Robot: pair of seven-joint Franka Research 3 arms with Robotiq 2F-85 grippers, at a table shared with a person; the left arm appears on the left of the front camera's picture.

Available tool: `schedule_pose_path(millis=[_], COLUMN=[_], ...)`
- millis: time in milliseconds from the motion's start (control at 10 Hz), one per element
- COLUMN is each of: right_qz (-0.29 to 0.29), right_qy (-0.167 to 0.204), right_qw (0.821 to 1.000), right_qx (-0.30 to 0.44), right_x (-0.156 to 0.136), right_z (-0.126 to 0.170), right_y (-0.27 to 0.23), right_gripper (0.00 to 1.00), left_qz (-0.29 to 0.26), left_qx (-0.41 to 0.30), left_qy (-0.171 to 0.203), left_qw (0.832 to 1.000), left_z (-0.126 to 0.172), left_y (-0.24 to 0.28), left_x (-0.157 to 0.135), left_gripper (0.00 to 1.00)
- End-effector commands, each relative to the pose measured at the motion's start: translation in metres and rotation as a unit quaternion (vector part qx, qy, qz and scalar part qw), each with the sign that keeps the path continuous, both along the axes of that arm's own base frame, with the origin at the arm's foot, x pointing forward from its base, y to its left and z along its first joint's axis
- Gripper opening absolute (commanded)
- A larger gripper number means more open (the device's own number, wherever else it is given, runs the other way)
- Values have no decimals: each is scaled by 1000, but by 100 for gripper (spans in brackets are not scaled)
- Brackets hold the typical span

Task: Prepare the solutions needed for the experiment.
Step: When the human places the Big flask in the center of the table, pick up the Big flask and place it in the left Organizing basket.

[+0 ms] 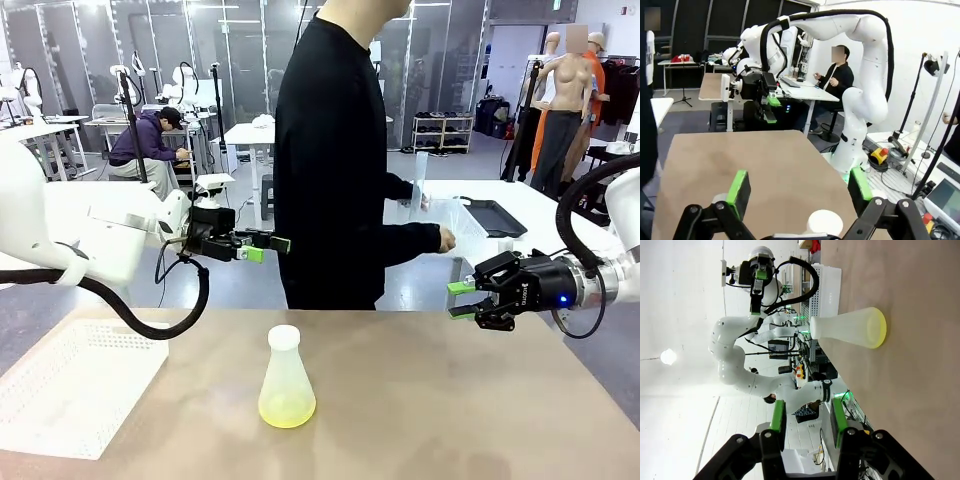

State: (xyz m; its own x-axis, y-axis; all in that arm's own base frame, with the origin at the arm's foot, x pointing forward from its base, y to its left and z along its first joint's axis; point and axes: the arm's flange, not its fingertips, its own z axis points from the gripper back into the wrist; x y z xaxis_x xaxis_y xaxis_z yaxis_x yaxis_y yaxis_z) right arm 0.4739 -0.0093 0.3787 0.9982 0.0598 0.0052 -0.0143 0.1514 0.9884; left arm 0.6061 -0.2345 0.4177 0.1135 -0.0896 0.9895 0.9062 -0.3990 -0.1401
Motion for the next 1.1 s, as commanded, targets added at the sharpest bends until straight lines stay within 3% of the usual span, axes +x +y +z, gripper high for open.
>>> schedule_pose_path(millis=[0,100,200,500,600,700,1000], right_qz=[4,4,4,4,4,4,4], right_qy=[1,1,1,1,1,1,1], right_qw=[1000,1000,1000,1000,1000,1000,1000], right_qx=[-5,-5,-5,-5,-5,-5,-5], right_x=[0,0,0,0,0,0,0], right_z=[1,1,1,1,1,1,1], right_y=[0,0,0,0,0,0,0], right_gripper=[47,47,47,47,47,47,47], left_qz=[-57,-84,-112,-164,-172,-134,-134], left_qx=[-26,-40,-40,-59,-58,-39,-39], left_qy=[-88,-89,-123,-104,-89,-111,-111], left_qw=[994,992,985,979,979,984,984], left_z=[-20,-27,-33,-52,-54,-53,-53], left_y=[-4,-4,-4,-12,-14,-11,-11], left_x=[25,28,31,36,40,24,24], left_gripper=[100,100,100,100,100,100,100])
